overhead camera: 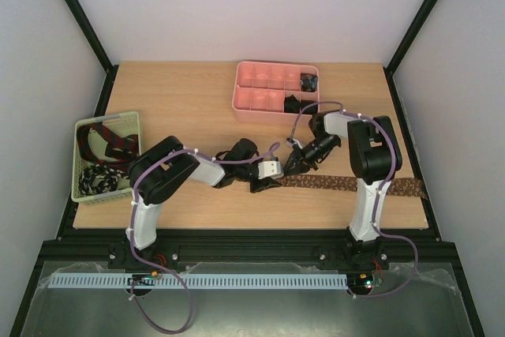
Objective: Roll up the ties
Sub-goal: Roll the tie at the center of the board.
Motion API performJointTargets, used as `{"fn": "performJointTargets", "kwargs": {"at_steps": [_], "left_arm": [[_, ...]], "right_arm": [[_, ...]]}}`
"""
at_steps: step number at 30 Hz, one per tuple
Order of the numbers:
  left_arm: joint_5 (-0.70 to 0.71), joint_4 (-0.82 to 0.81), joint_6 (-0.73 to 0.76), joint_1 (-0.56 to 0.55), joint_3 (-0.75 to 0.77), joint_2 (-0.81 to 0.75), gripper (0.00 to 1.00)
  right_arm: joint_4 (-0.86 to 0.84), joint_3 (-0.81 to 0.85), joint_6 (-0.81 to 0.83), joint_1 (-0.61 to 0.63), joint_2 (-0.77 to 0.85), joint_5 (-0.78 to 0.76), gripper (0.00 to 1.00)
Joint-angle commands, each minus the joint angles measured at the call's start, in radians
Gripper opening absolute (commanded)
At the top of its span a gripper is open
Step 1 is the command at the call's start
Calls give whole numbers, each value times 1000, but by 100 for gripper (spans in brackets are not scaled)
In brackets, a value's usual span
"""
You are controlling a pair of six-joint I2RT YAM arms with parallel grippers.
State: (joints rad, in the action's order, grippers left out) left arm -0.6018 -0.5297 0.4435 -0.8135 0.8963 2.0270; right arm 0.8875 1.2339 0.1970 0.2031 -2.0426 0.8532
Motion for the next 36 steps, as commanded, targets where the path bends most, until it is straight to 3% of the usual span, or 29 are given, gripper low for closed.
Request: {"fn": "performJointTargets", "kwargs": {"at_steps": [1,4,7,9,11,14,16,20,27,33,36], "left_arm": [[27,133,-29,5,-14,28,33],[27,135,-27,6,-15,29,33],[34,138,-25,7,-20,29,33],[38,139,-25,6,-19,31,33],[37,136,-31,6,-20,30,37],[16,102,-45,13,-34,14,49],[4,60,-52,18,-53,3,64],[-35,-28,-65,28,-88,-2,75],[-65,-224,-174,27,-96,68,77],[7,-222,-140,14,-66,108,60],[16,-211,-91,19,-109,72,75]], "right_arm": [[32,1,30,1,-38,-11,8],[52,-8,52,1,-36,10,25],[77,-26,77,2,-34,23,27],[76,-42,86,1,-25,19,21],[49,-47,80,1,-15,-13,3],[9,-35,65,1,-16,-85,1],[-17,-42,49,0,-22,-124,1],[-90,-92,1,1,-23,-190,1],[-160,-158,-35,2,-22,-241,1],[-142,-130,-20,1,-15,-200,1],[-102,-105,6,2,15,-180,1]]}}
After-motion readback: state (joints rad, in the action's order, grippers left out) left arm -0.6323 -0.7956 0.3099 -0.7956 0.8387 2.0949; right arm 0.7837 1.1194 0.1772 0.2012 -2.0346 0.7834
